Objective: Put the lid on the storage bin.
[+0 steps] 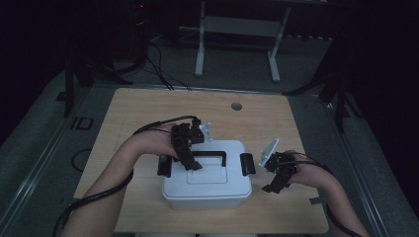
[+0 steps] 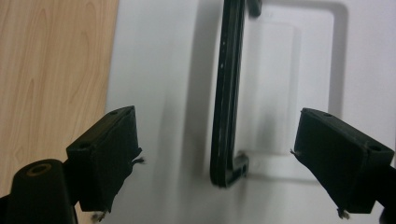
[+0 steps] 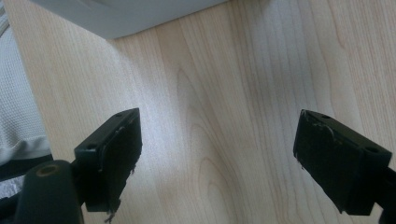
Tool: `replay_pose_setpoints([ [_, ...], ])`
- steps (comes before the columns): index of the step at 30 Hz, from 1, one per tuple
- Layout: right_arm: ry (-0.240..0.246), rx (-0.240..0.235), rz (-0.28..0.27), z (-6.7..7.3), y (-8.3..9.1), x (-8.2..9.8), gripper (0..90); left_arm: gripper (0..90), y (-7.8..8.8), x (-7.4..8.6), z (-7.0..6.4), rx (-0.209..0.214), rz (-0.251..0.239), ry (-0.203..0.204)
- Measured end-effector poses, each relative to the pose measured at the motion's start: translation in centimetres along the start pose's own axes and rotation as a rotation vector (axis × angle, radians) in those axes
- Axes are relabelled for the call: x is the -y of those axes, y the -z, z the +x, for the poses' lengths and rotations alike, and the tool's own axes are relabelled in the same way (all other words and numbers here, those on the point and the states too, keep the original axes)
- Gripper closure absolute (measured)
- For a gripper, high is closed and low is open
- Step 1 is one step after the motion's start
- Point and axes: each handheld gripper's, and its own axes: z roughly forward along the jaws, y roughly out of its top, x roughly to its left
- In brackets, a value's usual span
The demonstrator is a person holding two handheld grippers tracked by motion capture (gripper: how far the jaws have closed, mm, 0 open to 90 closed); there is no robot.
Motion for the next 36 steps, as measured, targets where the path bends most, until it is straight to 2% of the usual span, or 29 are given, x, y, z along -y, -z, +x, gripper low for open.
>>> replay_pose_setpoints([
  [7, -0.010, 0.006, -0.008, -0.2, -0.1, 0.2, 15.1, 14.1, 0.7, 1.4, 0.0, -0.008, -0.046, 0.009],
  [10, -0.017, 0.005, -0.012, -0.2, -0.1, 0.3, 15.1, 14.1, 1.1, 2.3, 0.2, -0.021, -0.061, 0.029],
  [17, -0.029, 0.024, -0.019, -0.4, -0.1, 0.4, 15.1, 14.1, 1.7, 4.4, 0.2, -0.033, -0.065, 0.057],
  [22, -0.057, 0.055, -0.045, -0.8, 0.1, 0.7, 15.1, 14.1, 1.7, 6.9, 0.1, -0.030, -0.062, 0.089],
  [24, -0.060, 0.060, -0.051, -0.9, 0.2, 0.8, 15.0, 14.1, 1.7, 7.7, 0.0, -0.040, -0.070, 0.096],
  [25, -0.064, 0.060, -0.050, -0.9, 0.2, 0.8, 15.1, 14.1, 1.9, 8.2, 0.0, -0.032, -0.094, 0.117],
  [29, -0.080, 0.066, -0.063, -1.1, 0.2, 0.9, 15.0, 14.1, 2.7, 9.3, -0.2, -0.052, -0.132, 0.128],
  [36, -0.078, 0.070, -0.061, -1.0, 0.2, 0.6, 15.0, 14.1, 4.1, 11.0, -0.6, -0.067, -0.158, 0.146],
])
